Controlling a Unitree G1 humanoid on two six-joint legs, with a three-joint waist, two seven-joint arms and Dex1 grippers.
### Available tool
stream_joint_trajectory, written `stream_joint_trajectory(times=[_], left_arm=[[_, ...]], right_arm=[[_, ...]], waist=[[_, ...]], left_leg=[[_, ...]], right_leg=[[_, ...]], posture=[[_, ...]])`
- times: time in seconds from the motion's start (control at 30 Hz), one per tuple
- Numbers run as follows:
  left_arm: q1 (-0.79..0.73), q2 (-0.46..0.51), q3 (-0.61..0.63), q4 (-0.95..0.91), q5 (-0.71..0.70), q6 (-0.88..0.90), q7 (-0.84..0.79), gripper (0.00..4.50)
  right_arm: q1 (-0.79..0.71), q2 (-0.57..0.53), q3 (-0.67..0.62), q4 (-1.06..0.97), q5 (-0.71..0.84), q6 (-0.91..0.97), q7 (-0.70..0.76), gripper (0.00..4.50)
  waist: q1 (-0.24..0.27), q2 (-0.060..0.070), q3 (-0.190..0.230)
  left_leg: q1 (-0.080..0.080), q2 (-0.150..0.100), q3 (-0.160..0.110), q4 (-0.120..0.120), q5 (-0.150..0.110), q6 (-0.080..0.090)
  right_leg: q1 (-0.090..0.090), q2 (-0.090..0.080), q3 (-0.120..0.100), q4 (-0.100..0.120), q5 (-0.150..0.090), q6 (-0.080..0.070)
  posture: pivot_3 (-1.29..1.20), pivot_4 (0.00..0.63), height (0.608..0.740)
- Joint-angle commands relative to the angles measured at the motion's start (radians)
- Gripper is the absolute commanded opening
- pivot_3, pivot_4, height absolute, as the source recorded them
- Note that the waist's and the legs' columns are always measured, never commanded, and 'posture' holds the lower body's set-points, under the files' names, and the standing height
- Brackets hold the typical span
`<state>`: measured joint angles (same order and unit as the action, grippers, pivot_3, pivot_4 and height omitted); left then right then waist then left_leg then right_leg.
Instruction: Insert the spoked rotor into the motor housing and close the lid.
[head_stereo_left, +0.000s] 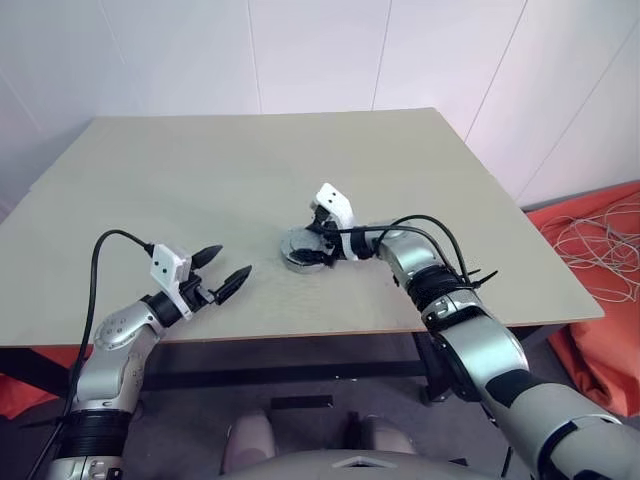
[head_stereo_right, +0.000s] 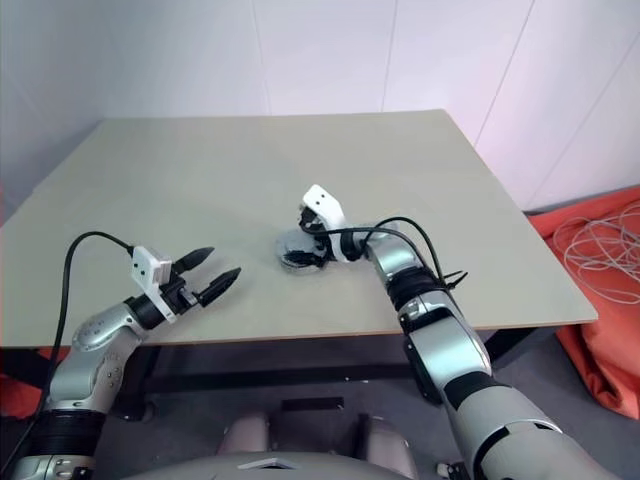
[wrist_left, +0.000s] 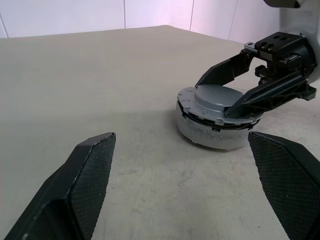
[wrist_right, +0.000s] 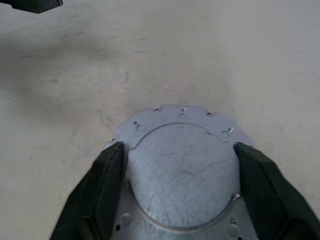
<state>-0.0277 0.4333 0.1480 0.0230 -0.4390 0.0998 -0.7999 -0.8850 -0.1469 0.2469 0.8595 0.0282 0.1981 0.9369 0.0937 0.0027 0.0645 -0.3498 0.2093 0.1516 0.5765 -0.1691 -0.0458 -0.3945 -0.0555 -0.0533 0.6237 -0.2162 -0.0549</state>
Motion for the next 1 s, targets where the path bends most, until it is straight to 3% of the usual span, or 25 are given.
stream_joint_trajectory(times=[0.03,1.0], left_arm=[[-0.008,0.009,0.014,-0.039,-0.013,0.001,-0.005,4.50],[-0.008,-0.001,0.003,-0.048,-0.009,0.003,-0.001,4.50]], right_arm=[[-0.039,0.004,-0.021,0.002,0.008,-0.029,0.025,3.12],[0.025,0.007,-0.032,-0.117,-0.016,0.028,-0.028,3.12]], waist=[[0.000,0.000,0.000],[0.001,0.000,0.000]], left_leg=[[0.000,0.000,0.000,0.000,0.000,0.000],[-0.001,0.000,0.000,0.000,0.000,0.000]], right_leg=[[0.000,0.000,0.000,0.000,0.000,0.000],[-0.001,0.000,0.000,0.000,0.000,0.000]], posture=[[0.00,0.000,0.740],[0.00,0.000,0.740]])
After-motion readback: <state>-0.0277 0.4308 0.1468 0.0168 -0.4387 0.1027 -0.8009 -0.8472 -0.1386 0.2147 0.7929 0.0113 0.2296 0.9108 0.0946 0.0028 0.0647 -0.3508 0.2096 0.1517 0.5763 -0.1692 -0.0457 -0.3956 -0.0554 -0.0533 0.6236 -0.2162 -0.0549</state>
